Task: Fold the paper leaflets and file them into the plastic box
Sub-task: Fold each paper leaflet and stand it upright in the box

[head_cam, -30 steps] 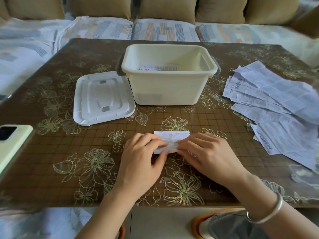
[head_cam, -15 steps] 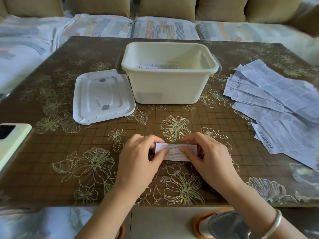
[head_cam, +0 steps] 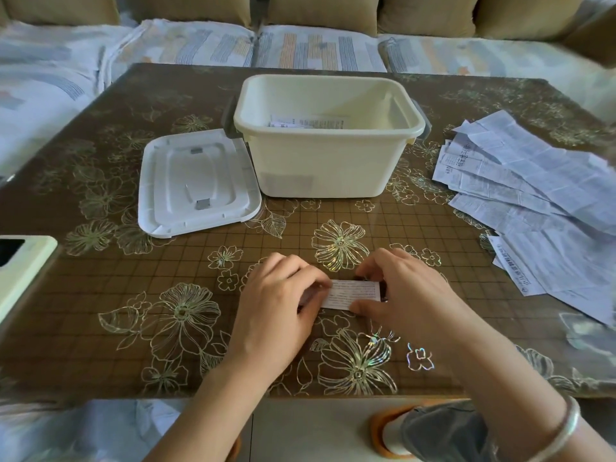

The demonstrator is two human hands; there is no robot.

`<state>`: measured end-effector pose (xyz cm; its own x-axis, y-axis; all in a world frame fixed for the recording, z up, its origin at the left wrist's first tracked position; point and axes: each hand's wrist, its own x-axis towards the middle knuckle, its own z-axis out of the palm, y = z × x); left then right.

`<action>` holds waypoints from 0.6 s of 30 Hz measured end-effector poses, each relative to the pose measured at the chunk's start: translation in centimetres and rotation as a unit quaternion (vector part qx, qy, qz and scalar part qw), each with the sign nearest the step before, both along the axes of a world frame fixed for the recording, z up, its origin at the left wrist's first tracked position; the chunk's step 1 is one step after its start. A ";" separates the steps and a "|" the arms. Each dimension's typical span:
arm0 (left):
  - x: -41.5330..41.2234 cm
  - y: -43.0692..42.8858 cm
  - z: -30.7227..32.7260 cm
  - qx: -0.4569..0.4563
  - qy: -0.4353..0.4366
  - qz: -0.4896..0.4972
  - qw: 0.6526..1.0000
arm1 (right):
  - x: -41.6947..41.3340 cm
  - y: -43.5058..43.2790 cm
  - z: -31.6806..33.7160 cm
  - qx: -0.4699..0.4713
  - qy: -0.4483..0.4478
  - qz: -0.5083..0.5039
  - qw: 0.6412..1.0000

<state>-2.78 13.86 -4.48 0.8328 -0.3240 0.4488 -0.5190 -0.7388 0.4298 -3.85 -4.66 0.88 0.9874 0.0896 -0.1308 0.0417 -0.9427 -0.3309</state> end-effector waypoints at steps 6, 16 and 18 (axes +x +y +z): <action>0.2 0.1 0.0 -0.038 0.055 -0.010 0.998 | 1.9 0.5 2.2 -0.061 0.116 0.020 0.991; 0.2 0.0 0.2 -0.012 0.065 -0.009 0.998 | -0.1 -0.4 1.6 0.251 0.112 -0.038 0.961; 0.2 0.1 0.2 -0.007 0.064 -0.011 0.998 | -1.1 -0.5 1.2 0.312 0.094 -0.030 0.945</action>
